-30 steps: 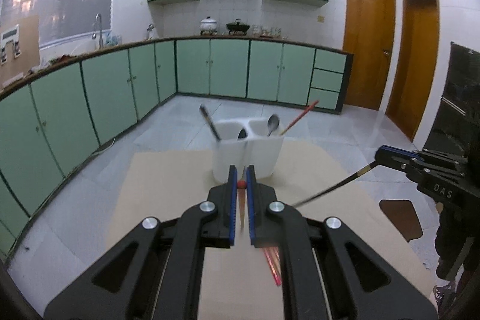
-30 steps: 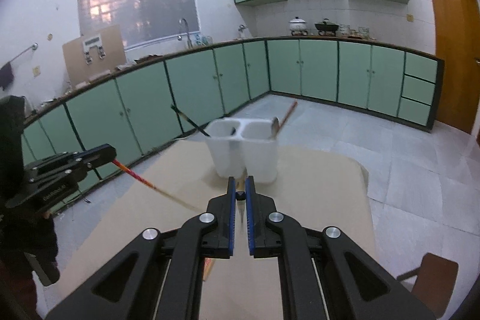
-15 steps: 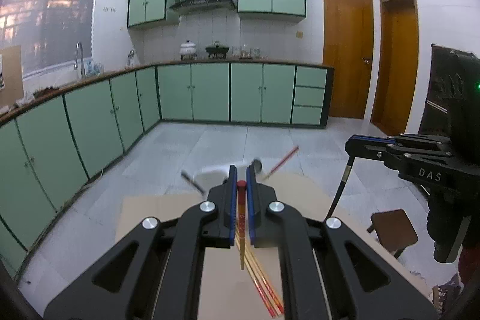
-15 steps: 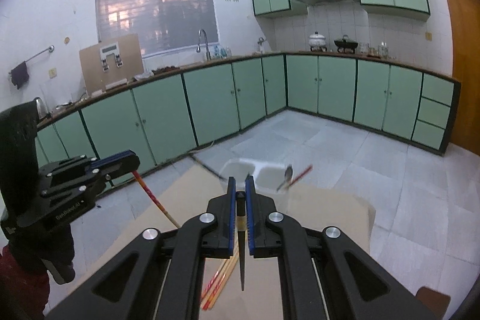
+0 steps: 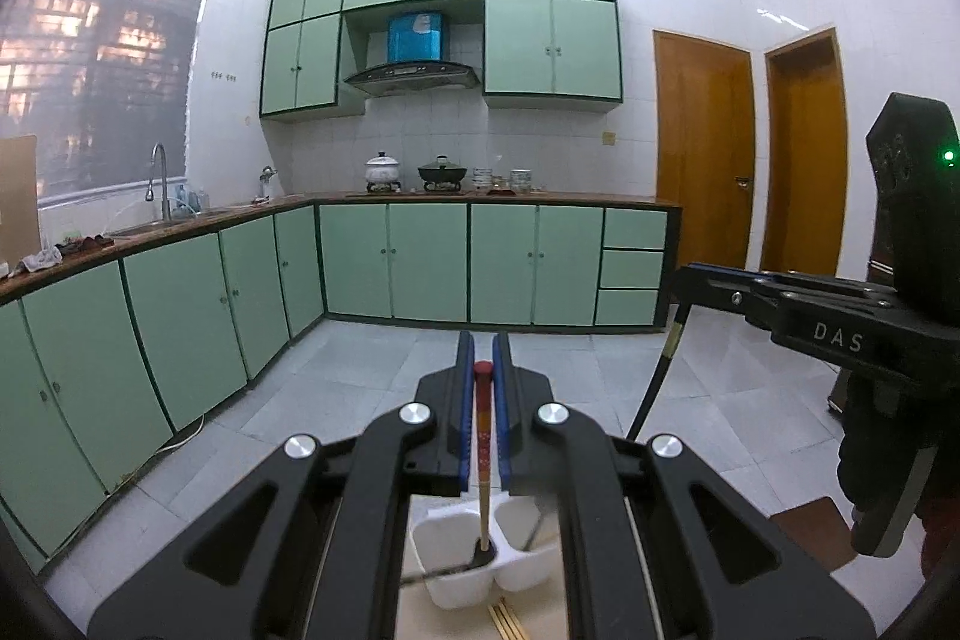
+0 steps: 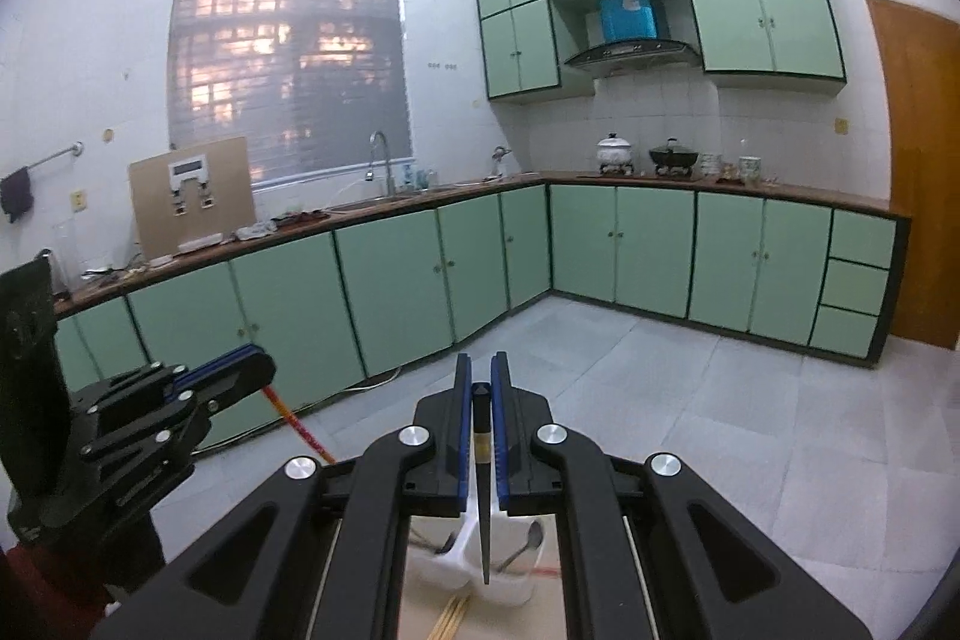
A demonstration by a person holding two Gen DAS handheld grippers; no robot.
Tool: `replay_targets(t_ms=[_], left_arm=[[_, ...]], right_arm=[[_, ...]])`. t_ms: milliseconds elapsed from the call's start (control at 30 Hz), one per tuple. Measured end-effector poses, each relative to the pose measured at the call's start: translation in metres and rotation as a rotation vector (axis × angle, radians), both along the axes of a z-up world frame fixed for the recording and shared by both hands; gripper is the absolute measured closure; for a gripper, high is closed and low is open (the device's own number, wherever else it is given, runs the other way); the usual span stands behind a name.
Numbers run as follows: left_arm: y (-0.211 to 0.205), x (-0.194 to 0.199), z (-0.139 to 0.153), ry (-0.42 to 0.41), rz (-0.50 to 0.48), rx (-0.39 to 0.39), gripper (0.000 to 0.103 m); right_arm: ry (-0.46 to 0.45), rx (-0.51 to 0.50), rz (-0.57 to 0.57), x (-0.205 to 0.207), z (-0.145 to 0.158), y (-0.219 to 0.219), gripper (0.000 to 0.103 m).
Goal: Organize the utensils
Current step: 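Carry both chopsticks into the white holder and open both grippers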
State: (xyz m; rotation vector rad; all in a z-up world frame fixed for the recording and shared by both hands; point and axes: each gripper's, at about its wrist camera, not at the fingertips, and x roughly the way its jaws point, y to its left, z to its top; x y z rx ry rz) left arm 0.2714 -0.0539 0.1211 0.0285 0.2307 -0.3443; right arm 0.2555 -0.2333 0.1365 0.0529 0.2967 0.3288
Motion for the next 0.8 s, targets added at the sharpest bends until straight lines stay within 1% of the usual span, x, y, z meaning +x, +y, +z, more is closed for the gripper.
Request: replay_targets(t_ms=[167, 300, 433, 667, 733, 767, 800], left_arm=[[-0.003, 0.031, -0.024, 0.014, 0.031, 0.024, 0.098], [-0.004, 0.054, -0.052, 0.066, 0.049, 0.056, 0.098], [0.003, 0.065, -0.069, 0.114, 0.055, 0.058, 0.098], [0.010, 0.074, -0.086, 0.167, 0.066, 0.071, 0.097], [0.009, 0.073, -0.088, 0.175, 0.063, 0.076, 0.095], [0.010, 0.072, -0.089, 0.178, 0.064, 0.078, 0.090], [0.010, 0.073, -0.089, 0.181, 0.065, 0.078, 0.081]], right_arm=[[0.014, -0.013, -0.016, 0.035, -0.021, 0.003, 0.097], [0.063, -0.018, -0.020, 0.059, -0.048, 0.007, 0.097], [0.106, -0.021, -0.023, 0.069, -0.070, 0.008, 0.097], [0.219, -0.024, -0.032, 0.083, -0.109, 0.005, 0.096], [0.229, -0.023, -0.034, 0.081, -0.115, 0.004, 0.096], [0.227, -0.026, -0.038, 0.080, -0.116, 0.003, 0.095], [0.226, -0.030, -0.043, 0.078, -0.117, 0.001, 0.092]])
